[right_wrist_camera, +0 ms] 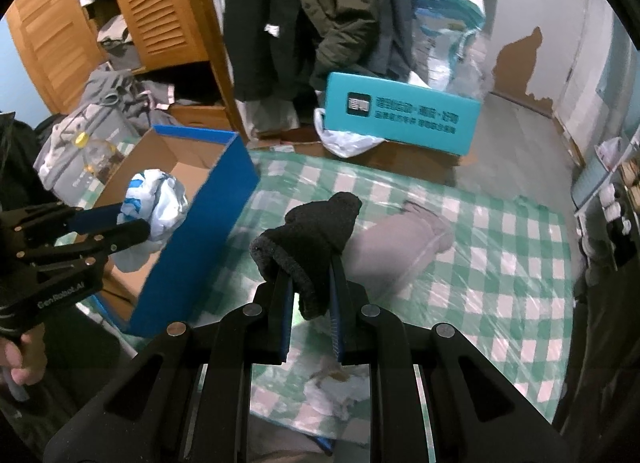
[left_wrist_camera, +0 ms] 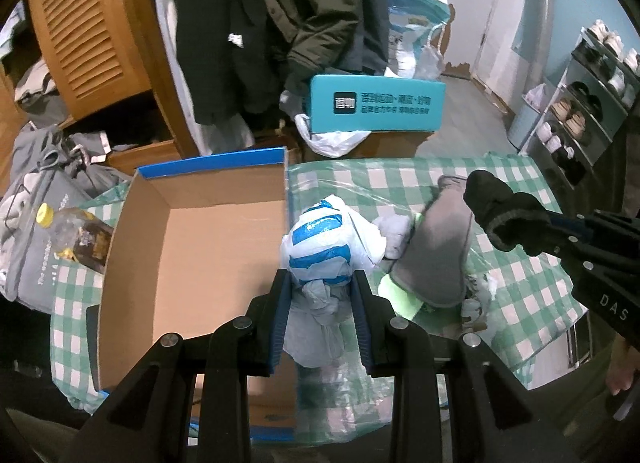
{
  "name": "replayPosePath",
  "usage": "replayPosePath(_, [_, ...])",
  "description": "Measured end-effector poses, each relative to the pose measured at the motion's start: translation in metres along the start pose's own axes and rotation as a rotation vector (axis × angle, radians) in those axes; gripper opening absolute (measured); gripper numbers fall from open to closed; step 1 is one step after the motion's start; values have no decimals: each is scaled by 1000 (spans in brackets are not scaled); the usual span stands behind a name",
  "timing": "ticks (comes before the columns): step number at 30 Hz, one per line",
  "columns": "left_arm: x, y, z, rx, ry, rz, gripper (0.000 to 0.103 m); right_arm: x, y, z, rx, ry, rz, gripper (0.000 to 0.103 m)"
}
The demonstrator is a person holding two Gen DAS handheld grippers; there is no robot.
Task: Organize soft objects
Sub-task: 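Carry the striped sock with the left tool into the box while the right tool carries the black sock, then open the left tool to drop the striped sock while the right tool drops the black sock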
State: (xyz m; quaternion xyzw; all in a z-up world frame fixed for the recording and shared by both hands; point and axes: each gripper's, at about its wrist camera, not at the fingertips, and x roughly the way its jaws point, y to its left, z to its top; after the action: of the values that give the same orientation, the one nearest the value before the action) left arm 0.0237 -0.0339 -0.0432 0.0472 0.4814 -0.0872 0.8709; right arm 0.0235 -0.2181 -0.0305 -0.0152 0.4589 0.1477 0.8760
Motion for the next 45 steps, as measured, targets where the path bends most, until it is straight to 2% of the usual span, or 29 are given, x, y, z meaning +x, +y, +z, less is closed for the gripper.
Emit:
replayPosePath(20, [-1, 83, -17, -128, 4, 50, 30, 39, 97, 37, -123, 22, 108, 15])
replayPosePath(33, [20, 130, -35, -204, 68, 83, 30, 74, 159, 48, -210, 77, 167, 15])
replayPosePath(45, [35, 150, -45, -234, 118, 91, 30, 103, 190, 45, -256, 143, 188, 15])
